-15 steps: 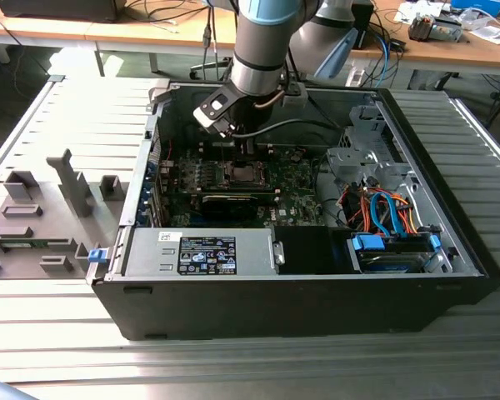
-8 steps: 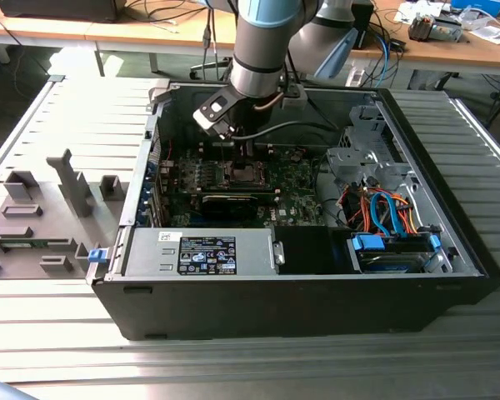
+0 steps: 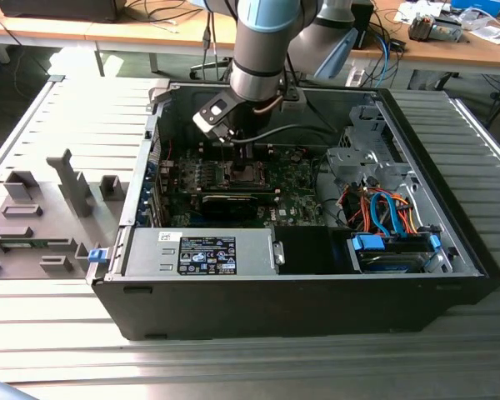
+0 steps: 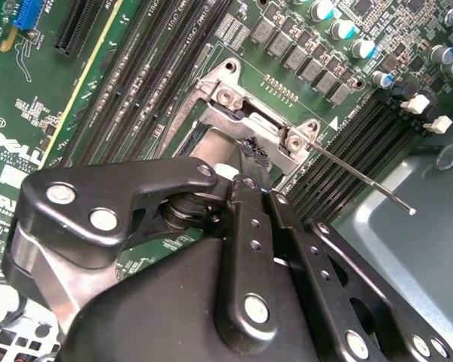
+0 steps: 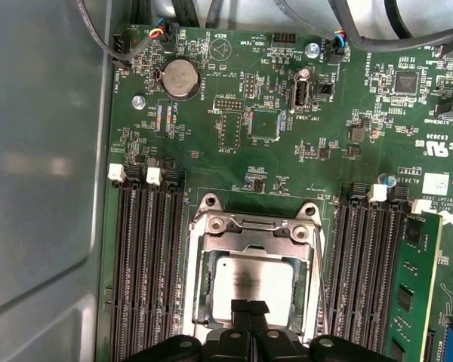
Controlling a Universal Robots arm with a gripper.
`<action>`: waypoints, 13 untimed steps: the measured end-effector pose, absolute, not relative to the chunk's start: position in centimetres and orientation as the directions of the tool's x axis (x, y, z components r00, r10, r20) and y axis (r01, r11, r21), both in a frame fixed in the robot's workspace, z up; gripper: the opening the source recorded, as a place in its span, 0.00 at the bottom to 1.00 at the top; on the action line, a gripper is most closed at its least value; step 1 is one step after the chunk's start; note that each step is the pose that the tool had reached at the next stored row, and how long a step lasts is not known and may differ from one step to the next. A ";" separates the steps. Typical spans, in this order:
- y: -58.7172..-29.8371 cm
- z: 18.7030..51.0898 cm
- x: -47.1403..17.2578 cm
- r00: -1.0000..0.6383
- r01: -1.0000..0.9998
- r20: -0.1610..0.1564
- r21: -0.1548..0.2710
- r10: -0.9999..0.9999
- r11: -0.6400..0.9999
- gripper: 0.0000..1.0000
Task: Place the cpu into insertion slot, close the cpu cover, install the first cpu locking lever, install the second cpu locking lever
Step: 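Close the cpu cover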
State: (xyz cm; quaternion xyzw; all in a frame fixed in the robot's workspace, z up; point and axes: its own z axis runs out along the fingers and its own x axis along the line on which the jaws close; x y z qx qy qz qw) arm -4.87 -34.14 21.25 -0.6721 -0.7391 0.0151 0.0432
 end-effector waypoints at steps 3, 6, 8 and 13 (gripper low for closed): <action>-34.1 21.0 -4.9 -0.093 0.992 0.043 -0.080 0.995 0.096 0.11; -34.1 20.9 -5.2 -0.093 0.992 0.044 -0.080 0.995 0.096 0.11; -34.1 20.8 -5.4 -0.093 0.992 0.044 -0.080 0.995 0.096 0.11; -34.1 20.7 -5.5 -0.093 0.992 0.044 -0.080 0.995 0.096 0.11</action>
